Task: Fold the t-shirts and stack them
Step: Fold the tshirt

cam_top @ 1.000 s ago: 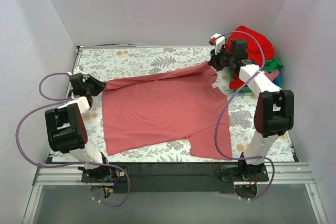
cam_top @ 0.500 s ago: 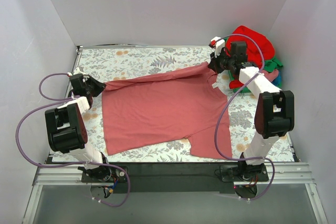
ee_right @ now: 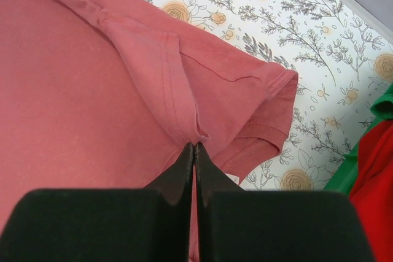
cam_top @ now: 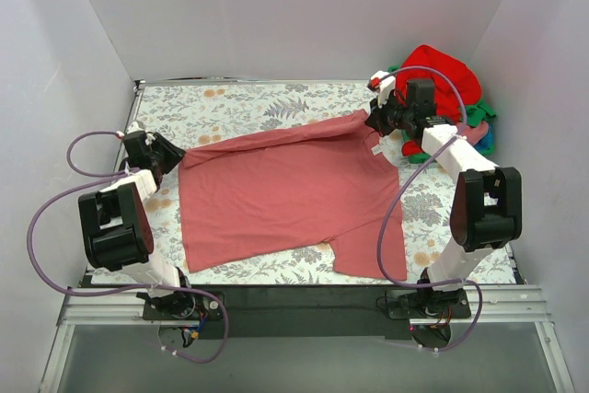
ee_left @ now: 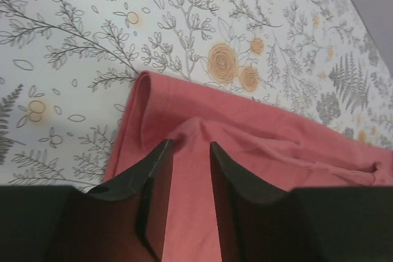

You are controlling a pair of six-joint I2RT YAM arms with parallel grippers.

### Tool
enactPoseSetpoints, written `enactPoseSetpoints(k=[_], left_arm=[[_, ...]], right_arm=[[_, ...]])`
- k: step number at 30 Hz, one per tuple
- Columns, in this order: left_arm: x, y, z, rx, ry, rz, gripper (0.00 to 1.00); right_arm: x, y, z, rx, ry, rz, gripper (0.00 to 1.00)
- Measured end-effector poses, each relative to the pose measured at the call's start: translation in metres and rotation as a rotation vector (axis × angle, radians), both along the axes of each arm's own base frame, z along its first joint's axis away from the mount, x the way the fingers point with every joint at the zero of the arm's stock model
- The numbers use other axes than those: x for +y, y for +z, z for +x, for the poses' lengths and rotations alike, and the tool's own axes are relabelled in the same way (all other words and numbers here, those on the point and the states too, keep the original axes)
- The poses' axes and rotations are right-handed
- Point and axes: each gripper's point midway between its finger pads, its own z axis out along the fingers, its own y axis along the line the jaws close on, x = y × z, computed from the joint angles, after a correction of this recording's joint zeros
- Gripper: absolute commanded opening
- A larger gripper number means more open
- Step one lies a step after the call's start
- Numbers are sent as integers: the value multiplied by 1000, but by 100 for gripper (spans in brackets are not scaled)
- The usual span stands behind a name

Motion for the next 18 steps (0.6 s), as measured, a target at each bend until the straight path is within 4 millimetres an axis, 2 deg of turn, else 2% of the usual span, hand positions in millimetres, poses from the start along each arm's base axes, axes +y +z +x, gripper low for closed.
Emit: enactPoseSetpoints(k=[2, 4, 11, 14, 18], left_arm=[[5, 1, -5, 20, 33, 11, 45], [10, 9, -10, 25, 73, 29, 49], [19, 74, -21, -114, 141, 84, 51], [17, 77, -23, -119, 133, 81, 51], [10, 62, -30, -72, 101, 58, 51]], right_arm=[[-1, -1, -2, 1, 0, -1, 1], [-2, -4, -3, 4, 0, -3, 1], [-7, -20, -10, 34, -9, -8, 1], [-8, -24, -13, 41, -7, -11, 1], [-8, -23, -17, 35, 1, -16, 1]])
